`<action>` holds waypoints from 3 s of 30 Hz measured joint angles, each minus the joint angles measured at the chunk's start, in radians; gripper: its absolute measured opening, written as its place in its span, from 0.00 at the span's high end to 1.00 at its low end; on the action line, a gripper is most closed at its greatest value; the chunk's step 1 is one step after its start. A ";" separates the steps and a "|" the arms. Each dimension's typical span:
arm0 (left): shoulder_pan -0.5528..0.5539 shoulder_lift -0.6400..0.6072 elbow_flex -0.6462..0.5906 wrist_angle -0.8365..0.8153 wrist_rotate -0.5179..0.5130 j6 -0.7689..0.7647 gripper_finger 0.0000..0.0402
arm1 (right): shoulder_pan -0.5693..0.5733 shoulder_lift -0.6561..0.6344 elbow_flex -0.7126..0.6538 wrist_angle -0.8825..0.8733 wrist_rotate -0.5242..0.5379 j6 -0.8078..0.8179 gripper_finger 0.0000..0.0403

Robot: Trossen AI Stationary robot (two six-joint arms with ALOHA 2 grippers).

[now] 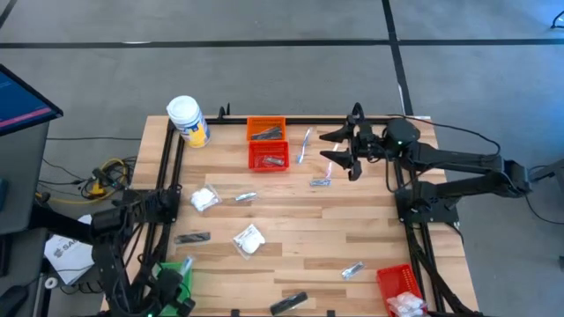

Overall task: Pick & Place Travel size toiletries
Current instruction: Put the blue toothbrush into the green basket, then put the nail cutter into the top red basket

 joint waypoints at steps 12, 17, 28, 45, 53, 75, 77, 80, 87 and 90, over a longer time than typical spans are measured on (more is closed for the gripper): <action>-0.031 0.000 -0.067 0.003 -0.006 -0.012 0.97 | 0.028 0.014 0.000 -0.006 0.001 0.008 0.44; -0.045 0.000 -0.068 -0.008 0.002 -0.020 0.97 | 0.063 0.014 0.000 -0.010 0.001 0.009 0.44; -0.046 0.001 -0.068 -0.011 0.003 -0.028 0.97 | 0.083 0.014 0.000 -0.012 0.001 0.008 0.44; -0.052 0.001 -0.068 0.012 -0.019 0.008 0.96 | 0.082 0.013 0.000 -0.013 0.001 0.008 0.44; -0.053 0.001 -0.067 0.016 -0.009 0.025 0.94 | 0.083 0.013 0.000 -0.013 0.001 0.008 0.44; -0.047 -0.005 -0.066 0.023 0.048 0.060 0.67 | 0.083 0.013 0.000 -0.021 0.001 0.008 0.44; -0.047 -0.023 -0.065 0.030 0.057 0.057 0.63 | 0.083 0.013 0.000 -0.021 0.001 0.008 0.44; -0.041 -0.070 -0.063 0.047 0.047 0.021 0.59 | 0.083 0.013 0.000 -0.021 0.001 0.008 0.44; 0.021 -0.203 -0.175 0.046 0.011 0.015 0.70 | 0.082 0.013 0.000 -0.020 0.000 0.008 0.44; 0.073 -0.242 -0.236 0.059 -0.010 0.118 0.84 | 0.082 0.013 0.000 -0.021 0.000 0.008 0.44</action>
